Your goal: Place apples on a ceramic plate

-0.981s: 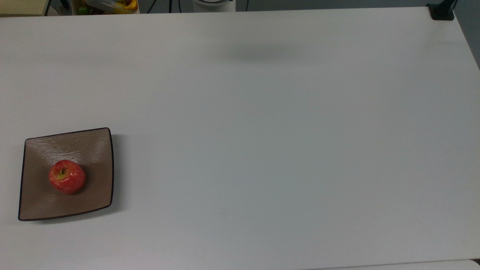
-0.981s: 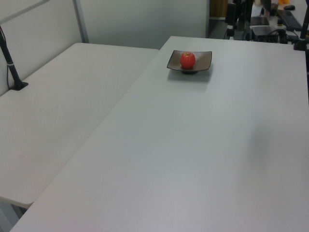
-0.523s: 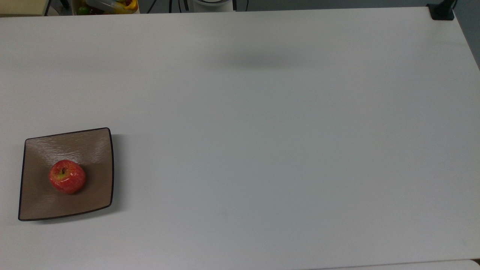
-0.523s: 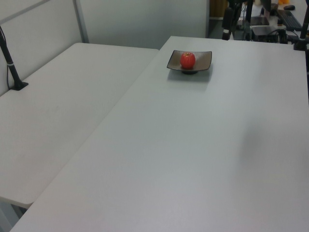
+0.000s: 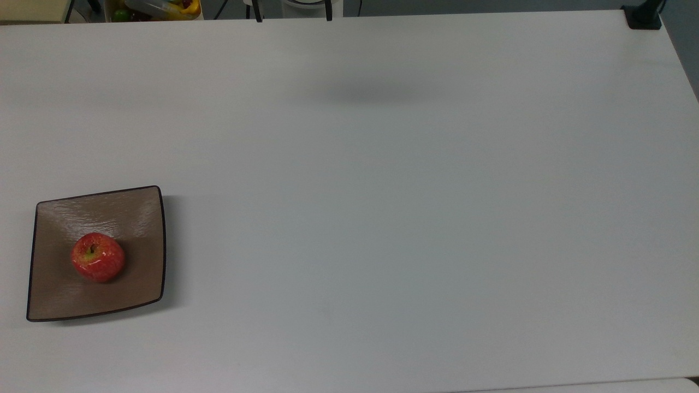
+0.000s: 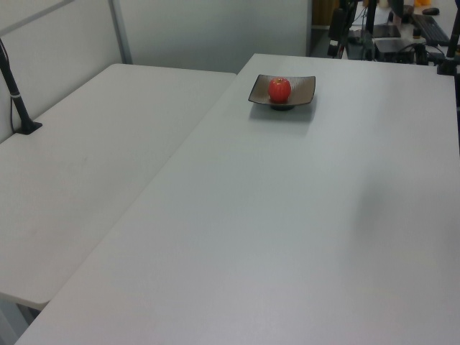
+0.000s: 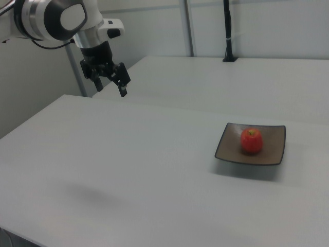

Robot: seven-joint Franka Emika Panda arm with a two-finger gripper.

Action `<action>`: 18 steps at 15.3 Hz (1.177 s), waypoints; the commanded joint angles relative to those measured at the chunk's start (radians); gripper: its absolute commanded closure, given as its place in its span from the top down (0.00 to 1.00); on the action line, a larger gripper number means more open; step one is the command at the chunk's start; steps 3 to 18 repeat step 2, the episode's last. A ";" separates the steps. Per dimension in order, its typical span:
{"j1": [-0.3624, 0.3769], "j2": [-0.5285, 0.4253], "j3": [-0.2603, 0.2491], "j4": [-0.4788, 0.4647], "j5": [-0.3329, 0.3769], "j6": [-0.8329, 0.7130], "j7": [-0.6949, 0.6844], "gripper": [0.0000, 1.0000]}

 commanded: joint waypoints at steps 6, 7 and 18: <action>0.026 -0.020 -0.023 -0.026 0.003 0.016 -0.016 1.00; 0.026 -0.020 -0.023 -0.026 0.003 0.016 -0.016 1.00; 0.026 -0.020 -0.023 -0.026 0.003 0.016 -0.016 1.00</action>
